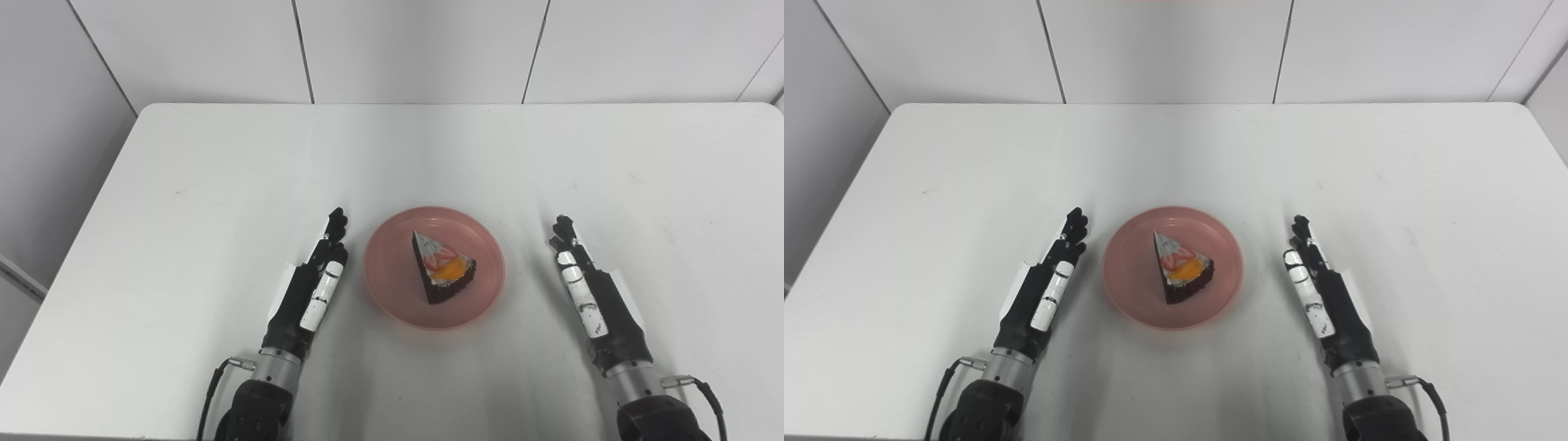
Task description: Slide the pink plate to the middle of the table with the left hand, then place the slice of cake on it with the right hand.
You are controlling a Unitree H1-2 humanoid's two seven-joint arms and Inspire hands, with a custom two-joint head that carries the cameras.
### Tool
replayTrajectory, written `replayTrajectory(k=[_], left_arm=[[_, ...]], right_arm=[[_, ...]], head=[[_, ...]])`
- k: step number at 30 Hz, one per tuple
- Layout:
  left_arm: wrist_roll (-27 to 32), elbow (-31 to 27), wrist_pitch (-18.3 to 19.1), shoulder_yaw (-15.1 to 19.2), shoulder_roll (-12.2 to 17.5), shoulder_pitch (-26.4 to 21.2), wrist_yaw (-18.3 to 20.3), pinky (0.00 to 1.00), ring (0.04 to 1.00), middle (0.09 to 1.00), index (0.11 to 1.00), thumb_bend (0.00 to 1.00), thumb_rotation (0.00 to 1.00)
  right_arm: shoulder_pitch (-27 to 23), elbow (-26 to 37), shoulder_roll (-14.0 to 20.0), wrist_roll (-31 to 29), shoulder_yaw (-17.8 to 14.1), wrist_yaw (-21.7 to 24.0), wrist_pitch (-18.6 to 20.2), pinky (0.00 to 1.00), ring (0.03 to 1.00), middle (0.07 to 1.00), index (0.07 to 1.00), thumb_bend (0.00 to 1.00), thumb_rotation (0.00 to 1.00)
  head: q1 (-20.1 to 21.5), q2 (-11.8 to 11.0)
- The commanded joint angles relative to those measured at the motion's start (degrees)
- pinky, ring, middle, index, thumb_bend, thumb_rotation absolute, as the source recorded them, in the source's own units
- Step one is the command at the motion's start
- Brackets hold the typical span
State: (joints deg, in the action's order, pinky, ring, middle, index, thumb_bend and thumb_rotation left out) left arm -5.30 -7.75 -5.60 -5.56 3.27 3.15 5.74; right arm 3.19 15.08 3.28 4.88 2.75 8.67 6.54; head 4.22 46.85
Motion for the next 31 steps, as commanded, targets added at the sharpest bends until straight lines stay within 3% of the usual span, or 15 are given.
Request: replayTrajectory(k=[1, 6, 12, 31], left_arm=[[1.2, 0.1, 0.8, 0.0, 0.8, 1.6, 0.8, 1.0, 1.0, 0.998, 0.979, 0.53, 1.0], [5.0, 0.9, 3.4, 0.4, 0.6, 1.0, 2.4, 1.0, 1.0, 0.999, 0.985, 0.51, 1.0], [7.9, 2.1, 3.5, 0.6, 0.7, 0.5, 3.2, 0.99, 0.987, 0.992, 0.983, 0.48, 1.0], [9.2, 1.1, 5.4, 0.2, 1.3, 0.4, 3.7, 0.97, 0.968, 0.971, 0.958, 0.47, 1.0]], right_arm=[[-0.3, 0.0, -0.3, -1.0, 0.6, -0.1, -2.0, 1.0, 1.0, 1.0, 1.0, 0.28, 1.0], [-1.0, -0.9, -0.1, -1.0, 1.3, -0.3, -1.4, 1.0, 1.0, 1.0, 1.0, 0.3, 1.0], [-1.6, -2.4, 0.3, -0.1, 2.3, -0.6, -2.0, 1.0, 1.0, 1.0, 1.0, 0.35, 1.0], [-1.4, -1.1, 0.4, 2.2, 3.0, -3.0, -1.1, 1.0, 1.0, 1.0, 1.0, 0.35, 1.0]], head=[[-0.1, -0.2], [0.2, -0.7], [0.3, -0.9], [0.7, -0.6]])
